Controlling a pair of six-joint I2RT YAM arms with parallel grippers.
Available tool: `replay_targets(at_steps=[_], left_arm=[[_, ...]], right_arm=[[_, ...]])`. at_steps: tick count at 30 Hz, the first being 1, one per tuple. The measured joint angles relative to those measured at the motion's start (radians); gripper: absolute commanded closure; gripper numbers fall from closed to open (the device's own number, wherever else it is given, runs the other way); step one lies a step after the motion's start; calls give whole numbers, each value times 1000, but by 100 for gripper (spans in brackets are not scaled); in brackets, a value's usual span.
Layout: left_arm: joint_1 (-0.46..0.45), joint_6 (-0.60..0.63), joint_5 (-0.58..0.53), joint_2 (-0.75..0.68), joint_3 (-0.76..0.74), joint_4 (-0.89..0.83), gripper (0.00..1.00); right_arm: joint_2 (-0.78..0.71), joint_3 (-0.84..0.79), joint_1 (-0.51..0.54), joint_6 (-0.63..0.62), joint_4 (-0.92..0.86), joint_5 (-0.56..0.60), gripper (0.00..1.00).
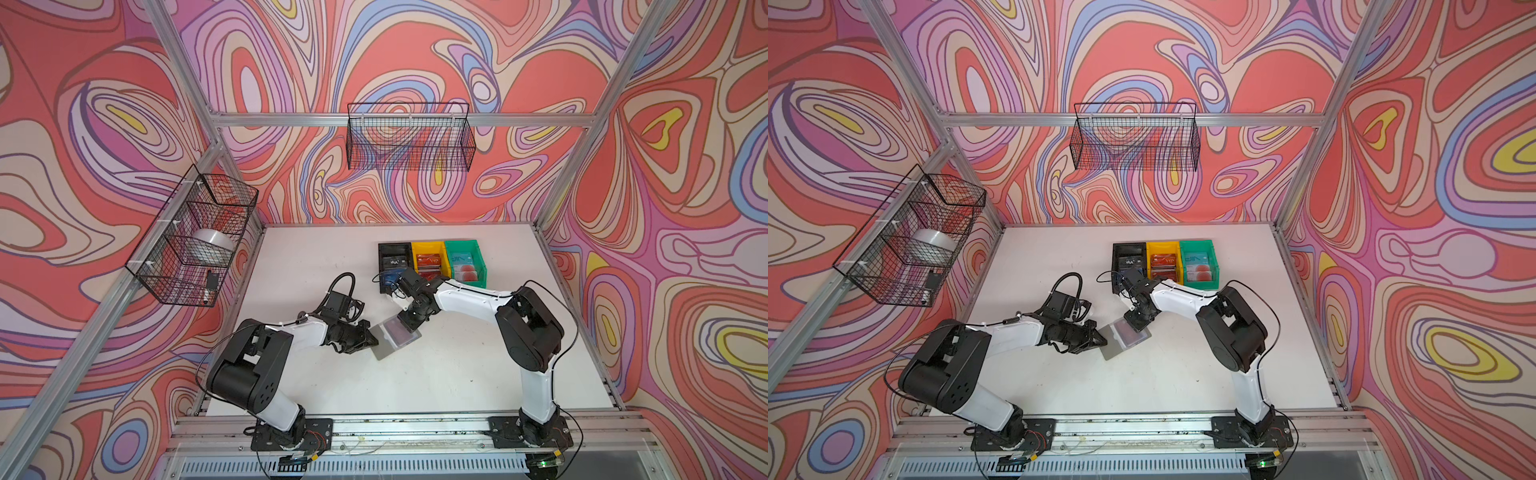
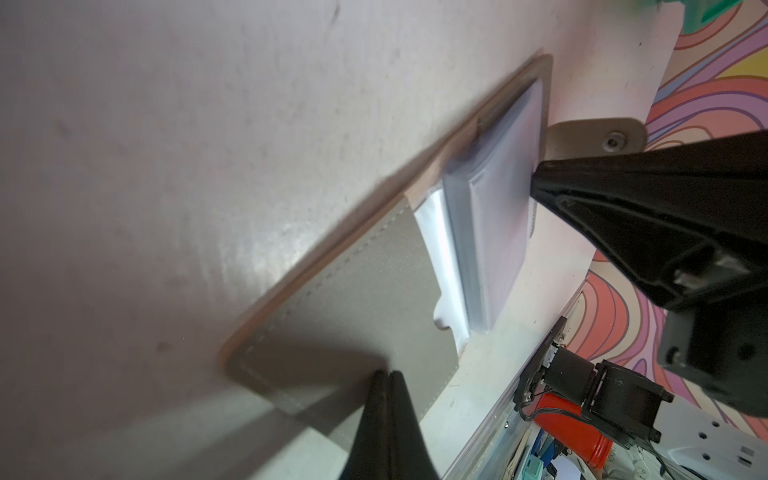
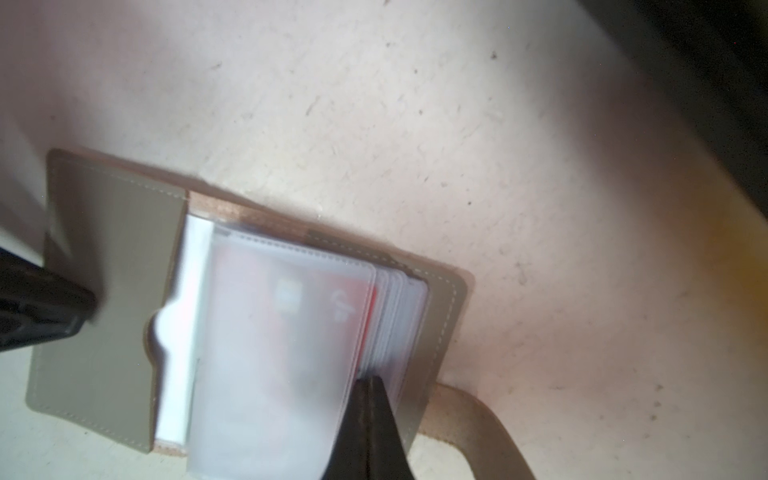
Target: Take the credit cards out of the card holder
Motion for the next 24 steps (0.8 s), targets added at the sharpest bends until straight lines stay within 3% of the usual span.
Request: replay_targets(at_steps=[24], left_arm=[[0,0,7,0,-7,16,96]], right_arm=[[-1,-3,0,2,6,-36,98]])
